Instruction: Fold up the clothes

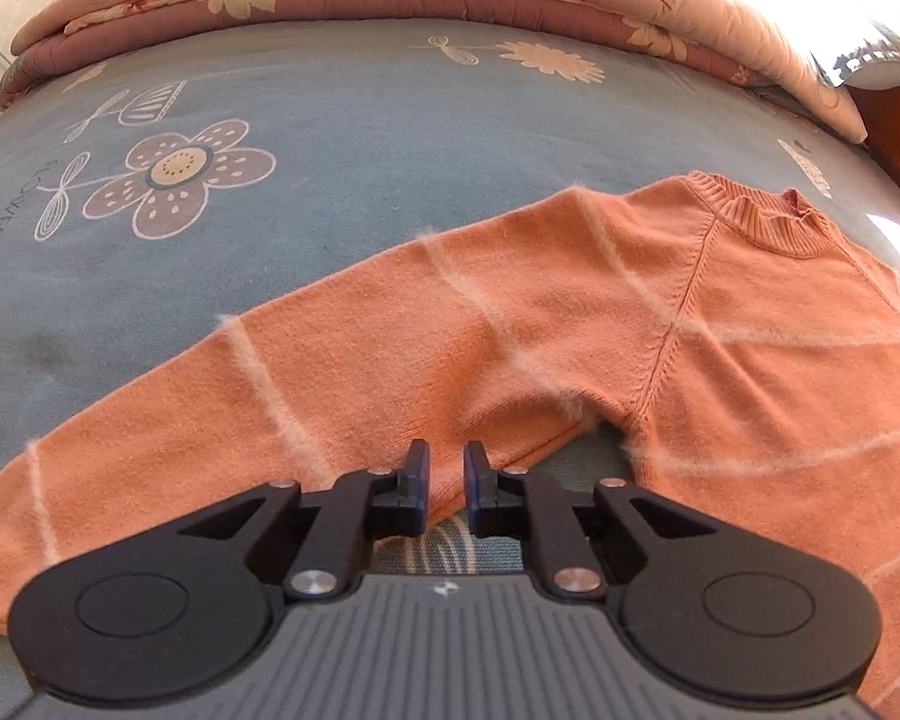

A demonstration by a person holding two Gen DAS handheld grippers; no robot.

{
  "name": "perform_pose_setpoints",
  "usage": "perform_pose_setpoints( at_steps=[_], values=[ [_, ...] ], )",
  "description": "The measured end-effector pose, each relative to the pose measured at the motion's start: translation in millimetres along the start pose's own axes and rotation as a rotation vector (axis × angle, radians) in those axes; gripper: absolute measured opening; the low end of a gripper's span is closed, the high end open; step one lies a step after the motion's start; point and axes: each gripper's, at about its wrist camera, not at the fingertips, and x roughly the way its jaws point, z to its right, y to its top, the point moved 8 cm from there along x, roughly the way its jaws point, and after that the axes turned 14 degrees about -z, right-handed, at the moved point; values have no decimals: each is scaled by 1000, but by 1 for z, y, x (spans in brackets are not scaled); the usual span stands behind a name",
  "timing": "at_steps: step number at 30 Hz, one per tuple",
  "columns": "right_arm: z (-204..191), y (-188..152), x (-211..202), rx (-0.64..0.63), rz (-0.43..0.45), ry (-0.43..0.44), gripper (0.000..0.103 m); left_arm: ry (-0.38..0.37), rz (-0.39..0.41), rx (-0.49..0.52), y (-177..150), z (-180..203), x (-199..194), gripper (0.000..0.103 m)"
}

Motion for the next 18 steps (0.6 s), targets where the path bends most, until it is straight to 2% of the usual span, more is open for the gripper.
perform_pose_setpoints(
  at_steps=[2,5,7,9,11,16,18],
  values=[
    [0,0,0,1,0,0,103,-5,25,-1,11,7,3,43],
    [0,0,0,2,1,1,103,-3,16,-28,22,11,19,43],
    [0,0,0,2,1,0,103,-15,-40,-56,16,12,36,43],
    [0,0,0,2,1,0,103,13,-36,-9,4,16,37,44],
    [0,0,0,2,2,-1,103,42,-67,52,-7,19,34,46],
    [0,-1,0,2,3,-2,103,-93,-19,48,14,51,20,45],
    [0,-1,0,3,4,-2,103,-153,4,42,23,64,14,49]
  ],
)
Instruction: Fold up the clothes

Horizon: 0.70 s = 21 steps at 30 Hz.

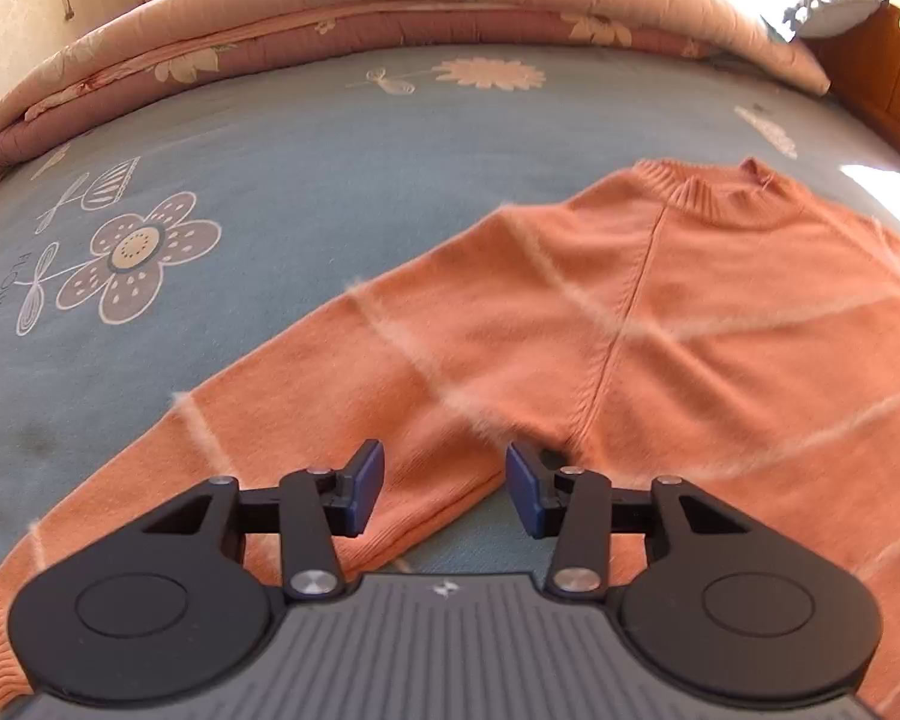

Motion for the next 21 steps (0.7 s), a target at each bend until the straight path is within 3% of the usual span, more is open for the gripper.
perform_pose_setpoints(
  at_steps=[3,7,11,12,16,21],
  values=[
    [1,0,0,4,2,3,103,-88,37,-6,15,20,-7,54],
    [1,0,-1,5,3,3,103,-216,4,5,16,64,31,54],
    [1,0,0,4,2,2,103,-87,25,8,26,63,63,51],
    [1,0,0,4,2,1,103,-88,39,-5,33,58,65,48],
    [0,0,0,6,4,2,103,-119,79,-83,57,42,67,50],
    [0,0,0,8,6,4,103,-120,126,-180,88,22,72,59]
  ],
)
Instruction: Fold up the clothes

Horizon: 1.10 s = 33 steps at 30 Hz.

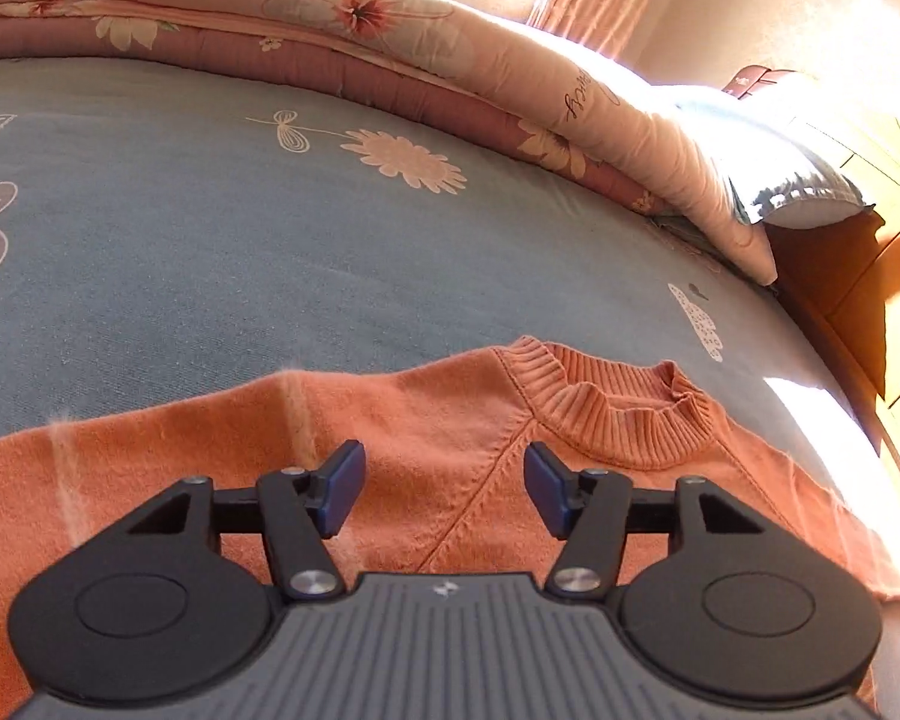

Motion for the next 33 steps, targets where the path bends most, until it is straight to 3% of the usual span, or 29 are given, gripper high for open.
perform_pose_setpoints(
  at_steps=[6,8,10,13,14,17,19,25,33],
  values=[
    [1,0,-1,8,4,10,103,49,83,-69,34,-24,21,60],
    [2,1,-1,13,6,16,103,101,89,-72,41,-22,18,57],
    [3,0,-2,14,7,18,103,97,87,-65,40,-15,11,58],
    [2,0,-2,14,8,17,103,-24,72,11,23,17,1,66],
    [2,0,-2,14,9,17,103,-32,57,37,20,24,5,67],
    [3,0,-2,16,10,16,103,-32,4,90,14,42,21,67],
    [2,0,-2,15,10,16,103,-5,-12,52,18,36,35,67],
    [2,0,-2,16,11,15,103,57,46,-24,44,22,44,66],
    [3,0,-2,18,12,15,103,13,-61,141,21,69,37,71]
  ],
)
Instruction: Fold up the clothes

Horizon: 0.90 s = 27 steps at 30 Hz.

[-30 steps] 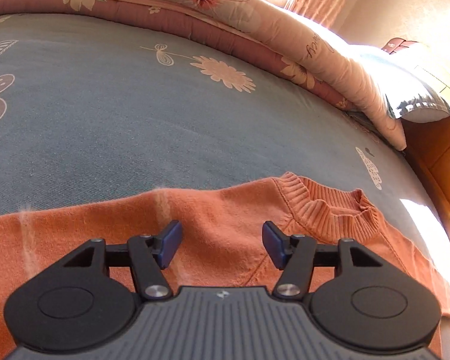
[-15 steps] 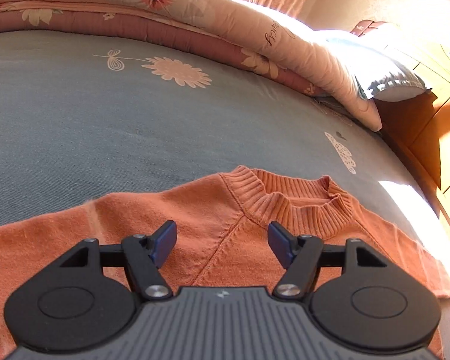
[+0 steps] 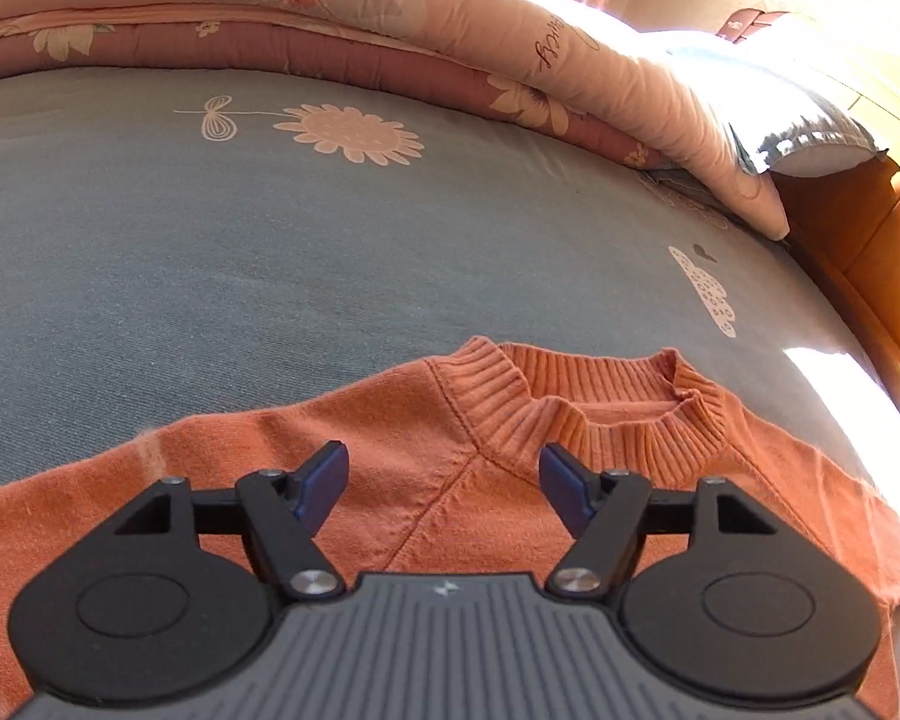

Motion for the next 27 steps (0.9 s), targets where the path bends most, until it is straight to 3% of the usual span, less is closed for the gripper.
perform_pose_setpoints(
  at_steps=[2,7,11,16,19,23,27],
  values=[
    [0,0,0,3,0,1,103,-2,-8,11,5,8,10,72],
    [0,1,-1,17,-6,2,103,95,11,-34,20,8,32,74],
    [0,2,-3,53,-12,0,103,107,3,-3,6,18,9,73],
    [-10,3,-7,53,-66,-33,103,110,34,23,-21,16,-56,75],
    [-30,5,-21,9,-55,47,103,133,52,-20,-37,-4,-83,79],
    [-40,7,-32,-10,-13,53,103,139,36,-124,-50,-37,-82,79],
    [-30,10,-28,26,-19,18,103,118,50,-154,-35,-47,-59,79]
  ],
)
